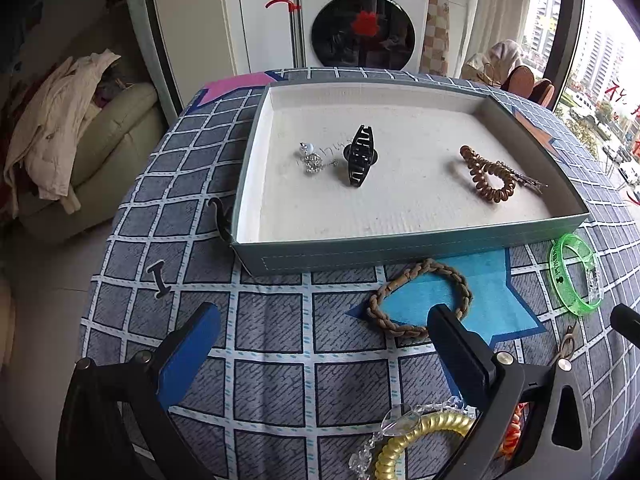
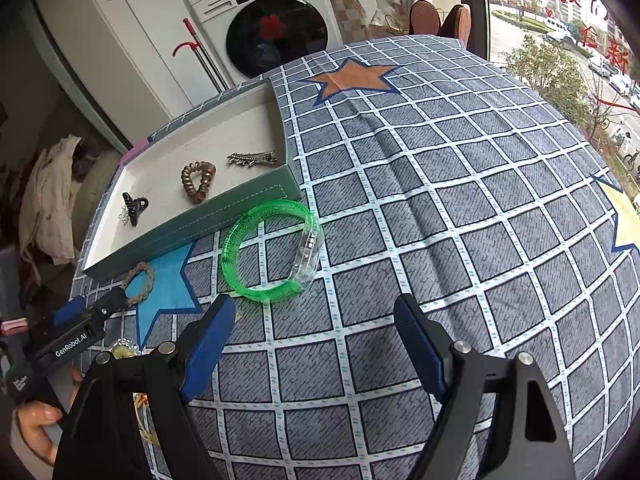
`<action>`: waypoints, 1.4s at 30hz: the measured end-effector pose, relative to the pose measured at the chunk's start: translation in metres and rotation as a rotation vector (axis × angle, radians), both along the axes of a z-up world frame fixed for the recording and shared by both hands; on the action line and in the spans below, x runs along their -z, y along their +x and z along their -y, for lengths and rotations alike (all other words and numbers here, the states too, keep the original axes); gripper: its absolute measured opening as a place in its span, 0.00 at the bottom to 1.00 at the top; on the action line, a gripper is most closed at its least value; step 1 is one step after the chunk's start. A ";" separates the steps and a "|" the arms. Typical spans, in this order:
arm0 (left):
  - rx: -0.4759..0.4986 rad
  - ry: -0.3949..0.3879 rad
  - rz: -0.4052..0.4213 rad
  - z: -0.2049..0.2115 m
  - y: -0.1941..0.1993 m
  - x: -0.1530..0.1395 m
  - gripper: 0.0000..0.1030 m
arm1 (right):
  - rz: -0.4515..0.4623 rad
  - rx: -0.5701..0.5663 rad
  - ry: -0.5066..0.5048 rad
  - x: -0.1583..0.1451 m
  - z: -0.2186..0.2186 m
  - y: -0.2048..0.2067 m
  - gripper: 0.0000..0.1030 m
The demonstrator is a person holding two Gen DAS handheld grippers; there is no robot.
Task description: Organize jewelry
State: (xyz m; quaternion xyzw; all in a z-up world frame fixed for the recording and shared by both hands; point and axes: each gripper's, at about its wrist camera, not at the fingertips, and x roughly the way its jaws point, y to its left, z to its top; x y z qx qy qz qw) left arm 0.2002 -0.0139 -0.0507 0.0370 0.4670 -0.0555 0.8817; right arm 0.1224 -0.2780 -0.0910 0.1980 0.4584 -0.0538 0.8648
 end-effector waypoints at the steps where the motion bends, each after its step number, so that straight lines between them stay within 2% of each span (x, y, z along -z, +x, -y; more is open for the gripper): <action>1: -0.003 0.001 -0.001 0.001 0.000 0.001 1.00 | 0.000 0.002 -0.006 0.000 0.001 0.000 0.81; 9: -0.037 -0.021 -0.024 0.003 0.008 0.004 1.00 | -0.014 0.020 -0.034 0.002 0.001 0.018 0.81; 14: -0.032 0.003 -0.021 0.008 0.010 0.006 1.00 | -0.045 0.010 -0.084 0.009 -0.005 0.034 0.81; 18: -0.013 0.015 -0.012 0.012 0.009 0.007 1.00 | -0.053 -0.009 -0.143 0.010 -0.013 0.039 0.70; 20: 0.013 0.012 -0.006 0.015 0.008 0.006 0.98 | -0.058 -0.029 -0.177 0.011 -0.018 0.041 0.67; 24: 0.088 0.055 0.007 0.026 0.005 0.003 0.98 | -0.067 -0.092 -0.283 0.013 -0.032 0.043 0.60; 26: 0.118 0.070 0.011 0.031 0.003 0.002 0.97 | -0.059 -0.107 -0.287 0.012 -0.034 0.042 0.56; 27: 0.135 0.067 0.014 0.032 0.002 0.001 0.92 | -0.058 -0.109 -0.286 0.012 -0.034 0.041 0.55; 29: 0.156 0.065 0.014 0.035 0.001 -0.001 0.87 | -0.057 -0.113 -0.280 0.012 -0.035 0.040 0.51; 31: 0.180 0.052 0.012 0.036 0.001 -0.002 0.80 | -0.056 -0.120 -0.279 0.011 -0.036 0.040 0.39; 33: 0.207 0.017 -0.002 0.037 0.001 -0.002 0.65 | -0.056 -0.125 -0.274 0.011 -0.036 0.039 0.32; 34: 0.222 0.008 -0.005 0.038 0.000 -0.003 0.61 | -0.057 -0.126 -0.273 0.011 -0.036 0.040 0.29; 35: 0.234 0.004 -0.005 0.039 -0.002 -0.003 0.50 | -0.057 -0.126 -0.271 0.011 -0.036 0.040 0.28; 37: 0.264 0.015 0.000 0.045 -0.005 -0.004 0.38 | -0.058 -0.125 -0.267 0.010 -0.037 0.038 0.22; 38: 0.275 0.015 -0.001 0.047 -0.007 -0.004 0.26 | -0.058 -0.124 -0.265 0.010 -0.036 0.038 0.20; 40: 0.281 0.022 0.004 0.049 -0.010 -0.004 0.26 | -0.056 -0.122 -0.261 0.010 -0.034 0.037 0.11; 42: 0.275 0.004 -0.002 0.046 -0.011 -0.005 0.26 | -0.051 -0.114 -0.252 0.010 -0.031 0.034 0.10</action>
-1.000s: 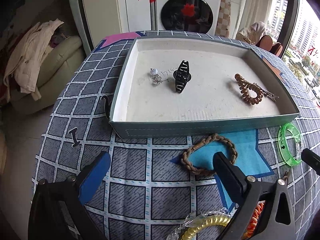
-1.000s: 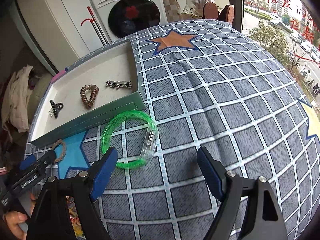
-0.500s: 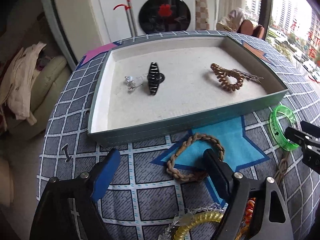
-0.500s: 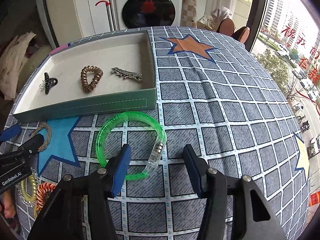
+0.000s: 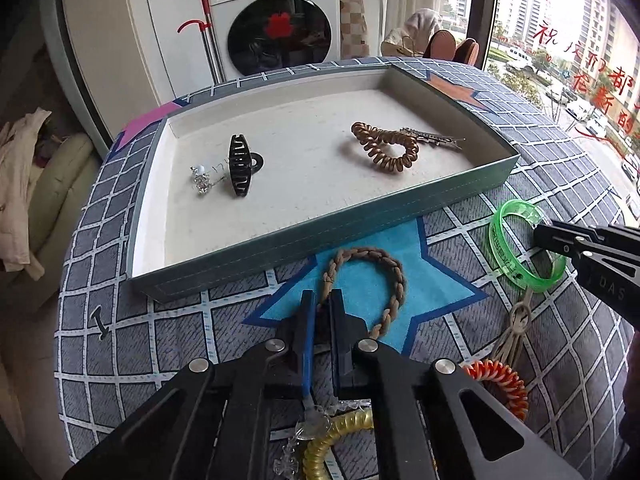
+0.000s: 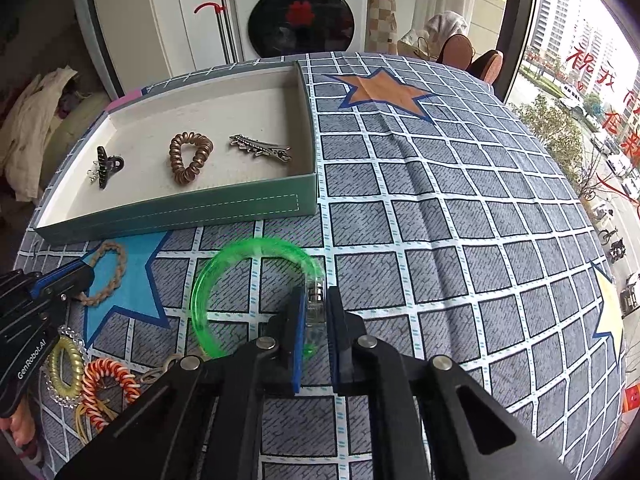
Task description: Organize jewelry
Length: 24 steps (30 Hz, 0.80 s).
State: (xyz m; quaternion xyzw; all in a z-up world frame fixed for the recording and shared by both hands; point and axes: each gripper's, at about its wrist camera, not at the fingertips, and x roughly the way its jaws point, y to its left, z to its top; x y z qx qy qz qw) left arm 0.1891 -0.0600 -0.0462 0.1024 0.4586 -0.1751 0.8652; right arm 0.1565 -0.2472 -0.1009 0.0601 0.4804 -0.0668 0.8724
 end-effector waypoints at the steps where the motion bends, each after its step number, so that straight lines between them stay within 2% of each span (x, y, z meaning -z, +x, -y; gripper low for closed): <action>1: -0.004 -0.014 -0.004 -0.002 0.000 -0.001 0.26 | 0.003 0.004 0.005 0.000 0.001 -0.002 0.10; 10: -0.016 -0.119 0.010 -0.021 -0.003 -0.019 0.25 | 0.044 0.034 0.093 -0.010 0.018 -0.018 0.10; 18: -0.002 -0.165 0.040 -0.027 -0.008 -0.039 0.25 | 0.090 0.024 0.117 -0.030 0.019 -0.026 0.10; 24: 0.002 -0.199 0.091 -0.032 -0.010 -0.066 0.25 | 0.120 0.005 0.134 -0.045 0.015 -0.026 0.10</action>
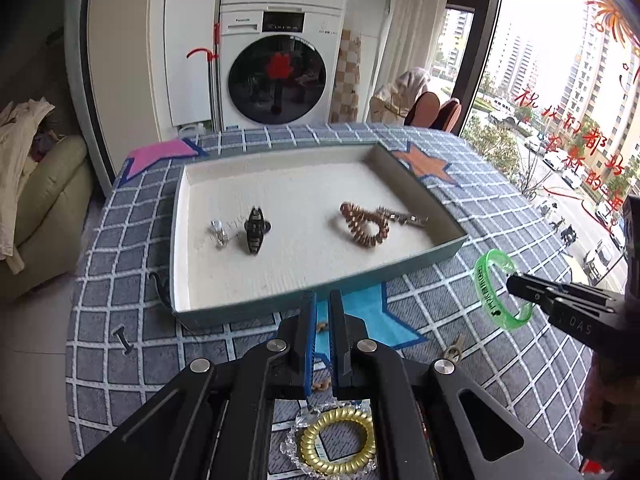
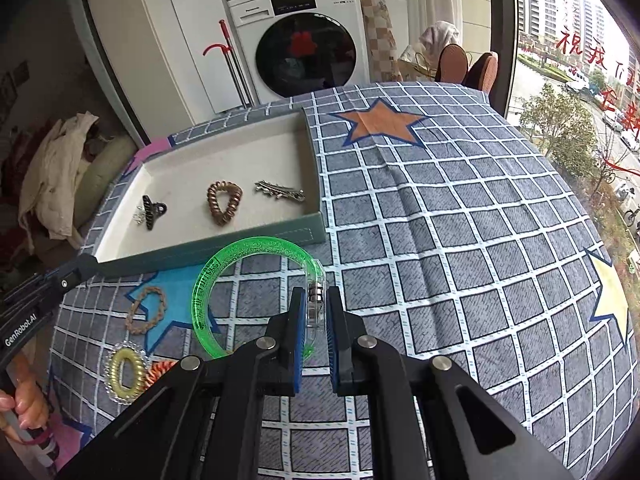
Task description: Organize jewelry
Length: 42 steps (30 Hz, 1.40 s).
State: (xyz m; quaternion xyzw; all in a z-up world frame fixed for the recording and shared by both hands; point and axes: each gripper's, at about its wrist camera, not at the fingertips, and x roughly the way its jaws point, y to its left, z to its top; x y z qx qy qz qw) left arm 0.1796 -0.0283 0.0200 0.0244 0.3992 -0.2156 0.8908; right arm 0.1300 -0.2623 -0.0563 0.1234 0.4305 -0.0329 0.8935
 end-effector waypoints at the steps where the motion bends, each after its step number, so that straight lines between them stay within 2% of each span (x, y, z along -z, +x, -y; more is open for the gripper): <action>1: 0.002 -0.003 0.006 0.000 0.000 -0.003 0.25 | 0.004 -0.002 -0.001 -0.002 -0.001 0.001 0.10; 4: 0.008 0.008 0.004 -0.002 0.002 -0.005 0.25 | 0.015 -0.007 -0.001 -0.006 -0.004 0.002 0.10; 7: -0.027 0.100 0.025 0.001 0.000 0.006 0.25 | 0.012 -0.015 0.011 -0.004 -0.008 0.002 0.10; 12: -0.043 0.130 -0.045 -0.002 -0.001 0.032 0.28 | 0.001 -0.023 0.031 0.001 -0.011 -0.003 0.10; 13: -0.049 0.137 -0.050 -0.004 -0.001 0.035 0.37 | 0.000 -0.023 0.034 0.002 -0.011 -0.004 0.10; 14: -0.057 0.141 -0.056 -0.006 -0.001 0.038 0.82 | 0.000 -0.024 0.038 0.003 -0.011 -0.006 0.10; 15: -0.077 0.143 -0.052 -0.010 -0.002 0.040 1.00 | 0.001 -0.023 0.038 0.003 -0.010 -0.007 0.10; 17: -0.095 0.145 -0.016 -0.014 -0.004 0.038 1.00 | 0.001 -0.022 0.041 0.004 -0.010 -0.009 0.10; 23: -0.082 0.203 -0.050 -0.012 0.009 0.053 1.00 | -0.009 -0.020 0.051 0.008 -0.009 -0.013 0.10; 24: -0.069 0.213 -0.072 -0.010 0.013 0.058 0.94 | -0.009 -0.022 0.051 0.009 -0.009 -0.014 0.10; 25: -0.056 0.216 -0.089 -0.008 0.015 0.061 0.93 | -0.009 -0.023 0.050 0.008 -0.010 -0.015 0.10; 27: -0.022 0.220 -0.109 -0.003 0.018 0.067 0.80 | -0.009 -0.024 0.050 0.008 -0.010 -0.015 0.10; 29: 0.014 0.223 -0.102 0.003 0.016 0.067 0.79 | -0.008 -0.024 0.052 0.008 -0.010 -0.015 0.10; 31: 0.048 0.227 -0.103 0.009 0.016 0.066 0.75 | -0.007 -0.025 0.050 0.008 -0.011 -0.015 0.10; 32: 0.066 0.224 -0.106 0.011 0.015 0.065 0.65 | -0.007 -0.025 0.051 0.007 -0.011 -0.015 0.10; 33: 0.090 0.213 -0.113 0.014 0.014 0.064 0.46 | -0.007 -0.026 0.053 0.007 -0.011 -0.015 0.10; 35: 0.145 0.220 -0.113 0.022 0.009 0.062 0.23 | -0.006 -0.027 0.052 0.007 -0.013 -0.016 0.10; 37: 0.163 0.227 -0.106 0.024 0.006 0.062 0.23 | -0.003 -0.029 0.053 0.006 -0.015 -0.015 0.10; 42: 0.118 0.104 -0.121 0.010 0.005 0.049 0.23 | 0.016 -0.032 0.049 -0.004 -0.015 -0.015 0.10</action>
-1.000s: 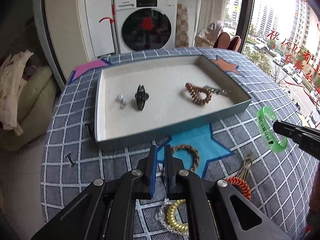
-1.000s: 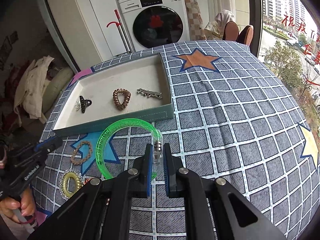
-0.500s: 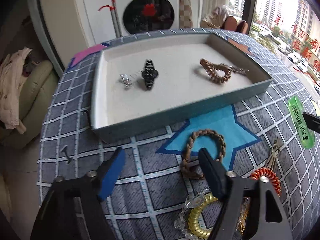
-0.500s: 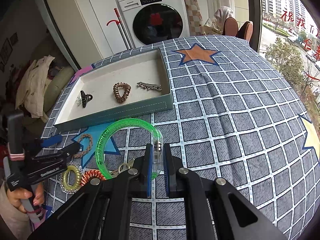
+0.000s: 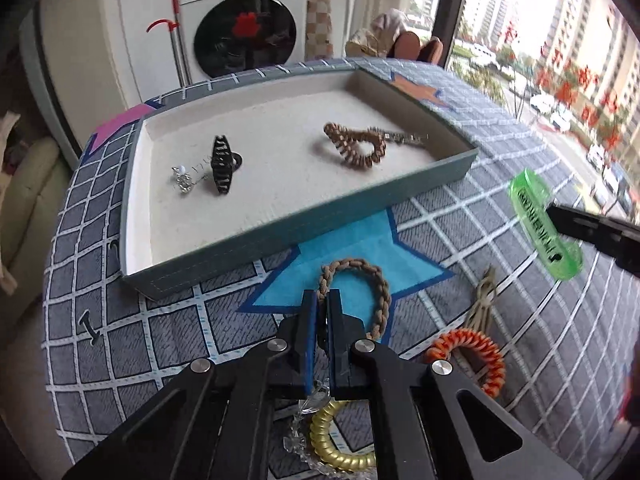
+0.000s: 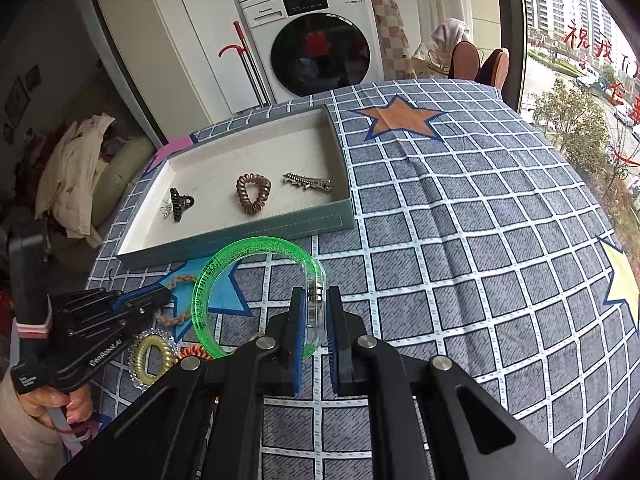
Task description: Organize jewelry
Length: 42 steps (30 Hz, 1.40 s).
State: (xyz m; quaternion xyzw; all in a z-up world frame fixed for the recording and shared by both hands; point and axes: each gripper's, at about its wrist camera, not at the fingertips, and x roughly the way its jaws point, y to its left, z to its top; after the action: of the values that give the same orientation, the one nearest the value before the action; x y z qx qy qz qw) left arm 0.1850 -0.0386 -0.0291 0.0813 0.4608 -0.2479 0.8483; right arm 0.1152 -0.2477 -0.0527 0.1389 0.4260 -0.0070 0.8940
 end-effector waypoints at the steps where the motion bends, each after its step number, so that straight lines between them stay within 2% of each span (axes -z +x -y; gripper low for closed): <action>1: -0.008 -0.011 0.007 0.000 0.000 -0.003 0.23 | 0.005 0.000 -0.002 -0.002 0.000 0.001 0.10; 8: -0.043 -0.069 0.091 -0.012 0.009 -0.040 0.23 | 0.036 -0.016 -0.005 -0.020 -0.003 0.017 0.10; 15: -0.084 -0.065 0.135 -0.020 0.039 -0.054 0.23 | 0.055 -0.057 -0.037 -0.030 -0.017 0.048 0.10; 23: -0.109 -0.027 0.099 -0.024 0.075 -0.037 0.23 | 0.016 -0.083 -0.067 -0.020 -0.031 0.097 0.10; 31: -0.127 0.002 0.022 -0.023 0.097 -0.010 0.23 | -0.052 -0.086 -0.073 0.010 -0.037 0.138 0.10; 42: -0.196 0.054 0.022 -0.012 0.124 0.011 0.23 | -0.097 -0.025 -0.110 0.037 -0.027 0.168 0.10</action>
State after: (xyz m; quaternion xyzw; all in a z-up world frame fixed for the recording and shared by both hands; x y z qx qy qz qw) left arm 0.3086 -0.0267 -0.0403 0.0612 0.4639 -0.1503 0.8709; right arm 0.2829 -0.2207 -0.0893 0.0836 0.4693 -0.0261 0.8787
